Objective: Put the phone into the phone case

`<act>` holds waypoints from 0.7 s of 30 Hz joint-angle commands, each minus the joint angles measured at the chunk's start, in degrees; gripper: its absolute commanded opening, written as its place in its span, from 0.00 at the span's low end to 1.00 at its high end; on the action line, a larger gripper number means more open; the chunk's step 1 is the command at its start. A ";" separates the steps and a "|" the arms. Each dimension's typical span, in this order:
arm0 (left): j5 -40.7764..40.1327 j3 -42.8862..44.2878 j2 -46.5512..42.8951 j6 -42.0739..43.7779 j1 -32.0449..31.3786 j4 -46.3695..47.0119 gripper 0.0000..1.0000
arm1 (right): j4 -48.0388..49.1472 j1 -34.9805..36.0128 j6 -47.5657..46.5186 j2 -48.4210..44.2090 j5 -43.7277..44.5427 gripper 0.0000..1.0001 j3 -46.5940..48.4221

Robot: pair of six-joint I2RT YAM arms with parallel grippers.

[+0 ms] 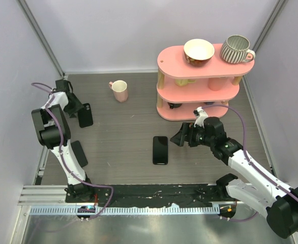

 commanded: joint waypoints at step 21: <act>5.87 -13.69 -15.07 1.66 -10.11 -5.68 0.00 | 1.68 0.22 -0.89 -0.20 0.94 0.89 2.92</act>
